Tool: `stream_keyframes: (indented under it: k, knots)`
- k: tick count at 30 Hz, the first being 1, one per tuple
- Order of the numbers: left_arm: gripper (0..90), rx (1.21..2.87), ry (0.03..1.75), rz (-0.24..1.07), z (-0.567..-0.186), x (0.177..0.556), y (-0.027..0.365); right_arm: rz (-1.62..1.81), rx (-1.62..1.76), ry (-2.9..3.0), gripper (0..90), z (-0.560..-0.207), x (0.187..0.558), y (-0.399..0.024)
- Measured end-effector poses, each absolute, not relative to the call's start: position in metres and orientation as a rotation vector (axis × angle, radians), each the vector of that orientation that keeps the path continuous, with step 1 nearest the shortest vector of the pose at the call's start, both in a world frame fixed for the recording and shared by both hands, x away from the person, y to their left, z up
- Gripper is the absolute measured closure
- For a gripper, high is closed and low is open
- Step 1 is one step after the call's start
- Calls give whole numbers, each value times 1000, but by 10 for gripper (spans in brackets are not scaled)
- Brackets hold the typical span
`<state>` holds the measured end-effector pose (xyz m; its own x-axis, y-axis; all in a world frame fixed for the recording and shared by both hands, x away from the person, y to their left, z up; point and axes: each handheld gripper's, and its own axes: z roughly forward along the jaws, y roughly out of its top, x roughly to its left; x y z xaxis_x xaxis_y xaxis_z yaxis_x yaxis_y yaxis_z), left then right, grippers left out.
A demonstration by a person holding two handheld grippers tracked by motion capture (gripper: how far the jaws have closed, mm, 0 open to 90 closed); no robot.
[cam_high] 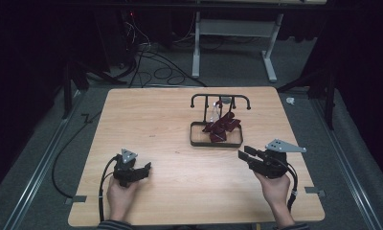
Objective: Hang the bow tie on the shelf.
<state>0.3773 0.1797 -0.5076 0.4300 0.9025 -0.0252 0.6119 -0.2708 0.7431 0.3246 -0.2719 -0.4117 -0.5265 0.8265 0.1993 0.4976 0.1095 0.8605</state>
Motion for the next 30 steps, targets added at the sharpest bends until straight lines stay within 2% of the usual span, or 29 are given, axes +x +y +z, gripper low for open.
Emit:
stream_keyframes:
  k: [30]
  knots:
    - [273,1997,1274,539,-508,377,180,1350,1328,2142,637,-443,324,-257]
